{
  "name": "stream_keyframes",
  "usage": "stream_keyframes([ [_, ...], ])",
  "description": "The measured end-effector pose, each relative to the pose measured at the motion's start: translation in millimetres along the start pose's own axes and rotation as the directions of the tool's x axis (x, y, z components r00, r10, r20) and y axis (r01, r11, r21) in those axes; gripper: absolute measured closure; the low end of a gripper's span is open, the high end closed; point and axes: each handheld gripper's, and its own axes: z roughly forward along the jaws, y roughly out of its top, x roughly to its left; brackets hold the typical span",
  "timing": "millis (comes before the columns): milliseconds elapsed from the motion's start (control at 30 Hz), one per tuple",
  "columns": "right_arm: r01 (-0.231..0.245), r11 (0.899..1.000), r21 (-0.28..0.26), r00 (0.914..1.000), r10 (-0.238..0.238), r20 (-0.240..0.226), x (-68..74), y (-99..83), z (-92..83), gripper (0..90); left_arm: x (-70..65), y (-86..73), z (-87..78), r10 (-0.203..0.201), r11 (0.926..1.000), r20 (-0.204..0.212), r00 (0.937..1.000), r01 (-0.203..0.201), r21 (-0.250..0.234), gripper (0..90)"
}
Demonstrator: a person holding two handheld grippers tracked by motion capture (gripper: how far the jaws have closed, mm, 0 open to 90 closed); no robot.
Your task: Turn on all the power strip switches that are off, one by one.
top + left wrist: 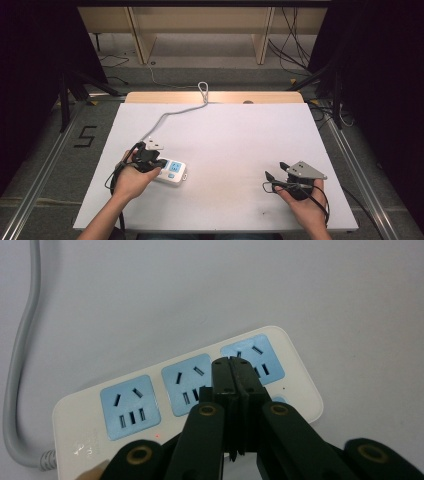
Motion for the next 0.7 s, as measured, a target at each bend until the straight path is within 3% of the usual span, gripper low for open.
stream_keyframes([
  [700,0.006,1.0,0.012,1.0,-0.006,0.007,0.3,-0.2,0.3,37.3,-8.1,4.8,4.6,0.022,0.9997,0.014,0.9997,-0.023,0.013,89.5],
])
